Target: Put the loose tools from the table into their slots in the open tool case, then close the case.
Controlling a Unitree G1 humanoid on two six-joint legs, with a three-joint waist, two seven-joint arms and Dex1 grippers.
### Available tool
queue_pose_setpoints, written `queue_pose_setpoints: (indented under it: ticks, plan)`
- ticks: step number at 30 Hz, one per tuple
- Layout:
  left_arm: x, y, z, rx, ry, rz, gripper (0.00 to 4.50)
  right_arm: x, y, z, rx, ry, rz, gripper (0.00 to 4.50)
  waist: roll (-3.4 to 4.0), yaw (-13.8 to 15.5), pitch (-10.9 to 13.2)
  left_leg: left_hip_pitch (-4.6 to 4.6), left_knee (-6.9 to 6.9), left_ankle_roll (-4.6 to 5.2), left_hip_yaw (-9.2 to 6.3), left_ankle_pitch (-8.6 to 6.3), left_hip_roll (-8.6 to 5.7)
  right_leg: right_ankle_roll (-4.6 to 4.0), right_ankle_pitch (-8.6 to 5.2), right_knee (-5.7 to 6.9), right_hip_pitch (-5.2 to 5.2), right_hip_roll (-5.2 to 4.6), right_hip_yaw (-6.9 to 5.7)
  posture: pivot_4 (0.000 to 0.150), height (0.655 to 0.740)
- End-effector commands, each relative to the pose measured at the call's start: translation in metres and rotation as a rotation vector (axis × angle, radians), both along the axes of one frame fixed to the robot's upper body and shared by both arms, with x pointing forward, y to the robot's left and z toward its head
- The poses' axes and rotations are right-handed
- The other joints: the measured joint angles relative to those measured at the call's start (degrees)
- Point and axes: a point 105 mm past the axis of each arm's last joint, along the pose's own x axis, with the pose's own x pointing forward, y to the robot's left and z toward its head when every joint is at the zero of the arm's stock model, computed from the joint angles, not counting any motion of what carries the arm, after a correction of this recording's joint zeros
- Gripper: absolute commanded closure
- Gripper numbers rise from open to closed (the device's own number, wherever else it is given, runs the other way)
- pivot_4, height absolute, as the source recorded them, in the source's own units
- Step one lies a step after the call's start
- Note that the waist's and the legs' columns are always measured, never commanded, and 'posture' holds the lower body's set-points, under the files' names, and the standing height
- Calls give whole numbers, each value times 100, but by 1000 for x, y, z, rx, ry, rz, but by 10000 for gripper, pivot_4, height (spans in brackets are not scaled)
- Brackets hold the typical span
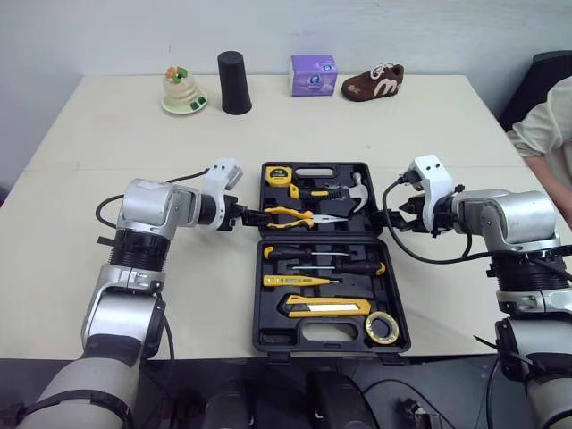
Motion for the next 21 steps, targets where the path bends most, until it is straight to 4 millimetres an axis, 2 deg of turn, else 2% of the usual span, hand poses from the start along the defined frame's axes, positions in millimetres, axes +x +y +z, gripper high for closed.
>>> queue_pose_setpoints:
  ticks: [1,3,4,7,11,13,14,16,18,21]
  plan:
    - [2,-6,-7,27,21,16,235,5,0,9,-26,-43,2,0,1,2,0,0,0,0,-1,1,0,0,0,1,0,0,-1,1500,7304]
    - [2,-6,-14,46,31,21,235,7,3,8,-24,-48,8,0,2,8,-1,1,2,1,-1,2,-1,0,0,2,1,0,-1,1500,7304]
    - [2,-6,-18,53,38,24,2719,8,3,6,-20,-46,2,0,2,7,-2,1,3,1,-2,2,-2,0,0,3,2,-1,-1,1500,7304]
    - [1,-7,-30,36,88,40,12570,10,5,-2,-32,-28,3,7998,4,-3,-4,4,6,2,-2,4,-3,0,0,8,4,-1,-1,1500,7304]
    - [-2,-9,-41,46,122,37,31751,9,8,-6,-25,-7,10,29085,7,-6,-7,10,6,1,-4,5,-3,0,0,8,11,-1,-3,1500,7304]
    - [-5,-11,-46,55,130,29,38303,9,10,-5,-23,-9,11,39730,15,-7,-12,27,5,1,-10,5,-3,0,0,3,32,-1,-8,1500,7304]
    - [-6,-12,-48,60,129,23,39845,9,10,-4,-21,-11,10,44682,15,-13,-12,53,2,1,-11,4,-2,0,0,-3,58,-1,-10,1500,7304]
    - [-7,-13,-49,64,125,20,40285,9,11,-3,-16,-15,7,45000,16,-16,-13,96,-8,-1,-11,3,-3,-1,-1,-12,101,-1,-8,1500,7304]
    - [-7,-15,-46,51,113,14,40540,8,12,-1,-14,-23,7,45000,16,-14,-14,97,-9,-2,-14,2,-3,-1,-1,-13,104,-1,-10,1500,7304]
    - [-6,-26,-28,-11,37,-27,40543,9,13,6,-22,-71,14,45000,17,-15,-14,96,-14,-2,-14,2,-4,-1,-1,-17,103,-1,-9,1500,7304]
